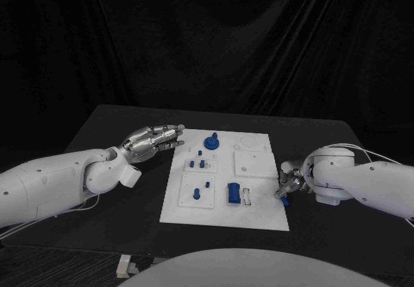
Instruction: Assemble the parts on the task board
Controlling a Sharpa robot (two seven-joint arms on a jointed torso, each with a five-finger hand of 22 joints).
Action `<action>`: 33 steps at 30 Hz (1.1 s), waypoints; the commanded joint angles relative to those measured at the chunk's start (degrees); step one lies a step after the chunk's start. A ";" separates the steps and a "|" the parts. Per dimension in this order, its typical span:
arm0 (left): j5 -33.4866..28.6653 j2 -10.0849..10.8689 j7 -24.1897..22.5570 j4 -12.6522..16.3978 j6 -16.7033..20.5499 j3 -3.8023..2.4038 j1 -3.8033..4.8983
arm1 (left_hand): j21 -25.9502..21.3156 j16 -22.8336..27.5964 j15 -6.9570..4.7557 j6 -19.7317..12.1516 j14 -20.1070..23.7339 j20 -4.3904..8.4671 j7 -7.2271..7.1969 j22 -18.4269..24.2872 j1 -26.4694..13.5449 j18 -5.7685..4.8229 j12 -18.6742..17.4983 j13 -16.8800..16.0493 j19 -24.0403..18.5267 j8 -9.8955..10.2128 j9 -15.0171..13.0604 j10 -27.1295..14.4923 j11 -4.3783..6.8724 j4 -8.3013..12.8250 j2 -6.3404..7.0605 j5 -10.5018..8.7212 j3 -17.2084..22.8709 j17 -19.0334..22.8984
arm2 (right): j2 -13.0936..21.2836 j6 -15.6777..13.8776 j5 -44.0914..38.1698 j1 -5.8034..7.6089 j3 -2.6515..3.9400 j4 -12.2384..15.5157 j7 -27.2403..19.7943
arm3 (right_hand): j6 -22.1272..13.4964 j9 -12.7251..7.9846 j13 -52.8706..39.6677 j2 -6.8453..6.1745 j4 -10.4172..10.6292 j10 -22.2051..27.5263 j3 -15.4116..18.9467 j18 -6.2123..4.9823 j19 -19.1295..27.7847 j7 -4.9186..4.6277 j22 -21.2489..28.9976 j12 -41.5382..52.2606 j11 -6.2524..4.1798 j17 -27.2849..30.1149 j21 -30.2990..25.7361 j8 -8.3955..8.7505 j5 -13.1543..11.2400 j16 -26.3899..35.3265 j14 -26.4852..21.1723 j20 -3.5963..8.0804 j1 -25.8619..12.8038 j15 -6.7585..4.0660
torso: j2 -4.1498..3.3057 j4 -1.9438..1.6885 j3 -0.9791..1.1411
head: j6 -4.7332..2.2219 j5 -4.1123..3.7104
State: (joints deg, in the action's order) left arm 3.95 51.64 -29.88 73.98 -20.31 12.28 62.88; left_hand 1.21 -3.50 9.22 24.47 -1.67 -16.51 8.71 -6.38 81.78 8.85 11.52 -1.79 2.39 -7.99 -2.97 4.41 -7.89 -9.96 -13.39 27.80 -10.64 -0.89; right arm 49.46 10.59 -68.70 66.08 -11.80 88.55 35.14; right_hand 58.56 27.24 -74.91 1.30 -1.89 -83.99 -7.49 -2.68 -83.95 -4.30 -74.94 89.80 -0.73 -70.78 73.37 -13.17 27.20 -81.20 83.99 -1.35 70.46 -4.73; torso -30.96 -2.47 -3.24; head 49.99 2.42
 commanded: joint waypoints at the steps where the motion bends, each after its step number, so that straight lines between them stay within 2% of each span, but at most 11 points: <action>1: -0.40 -0.11 -0.49 0.05 -0.82 -0.06 -0.10 | 0.19 -0.11 0.31 -0.08 0.07 -0.24 0.65 0.10 -0.20 1.14 0.05 -0.07 0.13 -0.15 -0.02 -0.10 -0.40 -0.33 -0.49 0.33 0.00 -0.05 | 0.40 -4.54 3.86 -0.31 -0.12 0.97 -0.36 | 0.65 0.31 -15.09 -0.25 -10.07 -6.01 -11.23 -1.06 -0.97 0.22 -10.08 0.20 0.29 -0.13 -0.14 -0.14 0.21 0.00 2.81 -0.40 -1.81 0.32 | 0.06 -0.02 -0.01 | 0.01 0.23; 2: -0.40 -0.11 -0.47 0.04 -0.81 -0.06 -0.11 | 0.19 -0.12 0.31 -0.13 0.07 -0.24 0.65 0.08 -0.17 1.14 0.05 -0.06 0.14 -0.14 -0.02 -0.10 -0.41 -0.31 -0.51 0.38 0.02 -0.05 | 0.69 -5.19 4.28 -0.20 -0.12 1.24 -0.42 | 0.70 0.44 -15.09 -0.42 -10.62 -6.01 -12.60 -1.06 -1.00 0.25 -10.08 0.20 0.26 -0.13 -0.14 -0.34 0.16 -0.03 2.82 -0.40 -2.86 0.30 | 0.05 -0.01 -0.02 | 0.01 0.31; 6: -0.40 -0.12 -0.41 0.00 -0.80 -0.06 -0.12 | 0.19 -0.12 0.31 -0.13 0.07 -0.24 0.65 0.08 -0.17 1.14 0.05 -0.06 0.14 -0.14 -0.02 -0.10 -0.41 -0.31 -0.51 0.38 0.02 -0.05 | 1.59 -6.68 5.95 0.63 -0.11 2.10 -0.55 | 0.92 0.59 -15.09 -0.43 -10.73 -6.01 -13.24 -1.05 -1.02 0.32 -10.09 0.20 0.18 -0.19 -0.12 -0.60 0.26 -0.08 2.83 -0.38 -3.59 0.29 | 0.05 -0.03 -0.01 | 0.01 0.14; 10: -0.40 -0.19 -0.35 -0.07 -0.78 -0.06 -0.13 | 0.19 -0.12 0.31 -0.13 0.07 -0.24 0.65 0.08 -0.17 1.14 0.05 -0.06 0.14 -0.14 -0.02 -0.10 -0.41 -0.31 -0.51 0.38 0.02 -0.05 | 2.30 -7.43 8.76 2.23 -0.11 2.90 -0.57 | 1.11 0.84 -15.09 -0.38 -10.71 -6.01 -14.05 -1.03 -1.09 0.48 -10.14 0.20 0.05 -0.44 0.03 -0.97 0.60 -0.23 2.89 -0.32 -4.70 0.19 | 0.05 -0.03 -0.02 | 0.01 0.06; 12: -0.40 -0.26 -0.31 -0.12 -0.78 -0.06 -0.14 | 0.19 -0.12 0.31 -0.13 0.07 -0.24 0.65 0.08 -0.17 1.14 0.05 -0.06 0.14 -0.14 -0.02 -0.10 -0.41 -0.31 -0.51 0.38 0.02 -0.05 | 2.58 -7.70 11.27 3.47 -0.11 3.48 -0.55 | 1.10 0.92 -15.09 -0.32 -10.60 -6.01 -14.31 -1.02 -1.11 0.55 -10.15 0.20 0.00 -0.51 0.07 -1.08 0.68 -0.28 2.92 -0.29 -5.15 0.15 | 0.06 -0.02 -0.01 | 0.01 0.02; 17: -0.40 -0.44 -0.21 -0.22 -0.82 -0.06 -0.15 | 0.20 -0.14 0.32 -0.20 0.05 -0.24 0.66 0.07 -0.12 1.14 0.09 -0.07 0.15 -0.12 -0.01 -0.09 -0.42 -0.28 -0.54 0.46 0.06 -0.05 | 2.37 -7.60 17.39 4.93 -0.11 4.13 -0.45 | 0.88 1.04 -15.09 -0.22 -10.25 -6.01 -14.75 -1.06 -1.08 0.63 -10.10 0.20 -0.08 -0.84 -0.10 -1.17 0.76 -0.48 2.99 -0.23 -6.17 0.09 | 0.07 0.00 -0.01 | 0.01 -0.16; 24: -0.40 -0.54 -0.10 -0.22 -0.89 -0.06 -0.16 | 0.20 -0.14 0.32 -0.20 0.05 -0.24 0.66 0.07 -0.12 1.14 0.09 -0.07 0.15 -0.12 -0.01 -0.09 -0.42 -0.28 -0.54 0.46 0.06 -0.05 | 0.65 -6.34 22.43 5.28 -0.11 3.41 -0.14 | 0.63 1.11 -15.09 -0.17 -10.01 -6.01 -14.97 -1.12 -1.02 0.67 -10.03 0.20 -0.11 -0.88 -0.36 -1.19 0.61 -0.54 3.02 -0.19 -6.78 0.06 | 0.07 -0.02 -0.02 | 0.01 -0.10; 33: -0.40 -0.55 -0.05 -0.23 -0.97 -0.06 -0.16 | 0.20 -0.16 0.32 -0.17 0.05 -0.24 0.65 0.06 -0.08 1.14 0.07 -0.07 0.16 -0.14 -0.01 -0.11 -0.41 -0.26 -0.56 0.52 0.09 -0.05 | -1.84 -6.10 25.87 3.93 -0.11 2.47 0.01 | 0.33 1.20 -15.09 -0.05 -9.67 -6.01 -15.19 -1.15 -0.95 0.70 -9.98 0.20 -0.13 -0.73 -0.51 -1.24 0.01 -0.49 2.98 -0.18 -7.45 0.05 | 0.03 -0.06 0.00 | 0.01 -0.24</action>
State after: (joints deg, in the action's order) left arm 3.95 51.19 -29.43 73.65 -20.48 12.28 62.80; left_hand 1.21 -3.50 9.22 24.47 -1.66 -16.51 8.71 -6.37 81.78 8.85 11.51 -1.78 2.38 -7.99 -2.96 4.41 -7.89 -9.95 -13.39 28.07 -10.64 -0.88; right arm 47.71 4.39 -46.04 70.24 -11.92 91.11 34.70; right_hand 59.29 28.41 -74.94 1.18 -4.19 -83.99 -14.98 -2.67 -83.94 -3.74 -74.92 89.80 -0.73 -71.59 73.14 -14.02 27.40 -81.47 84.02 -1.34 63.30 -4.67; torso -30.90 -2.50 -3.25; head 49.99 2.24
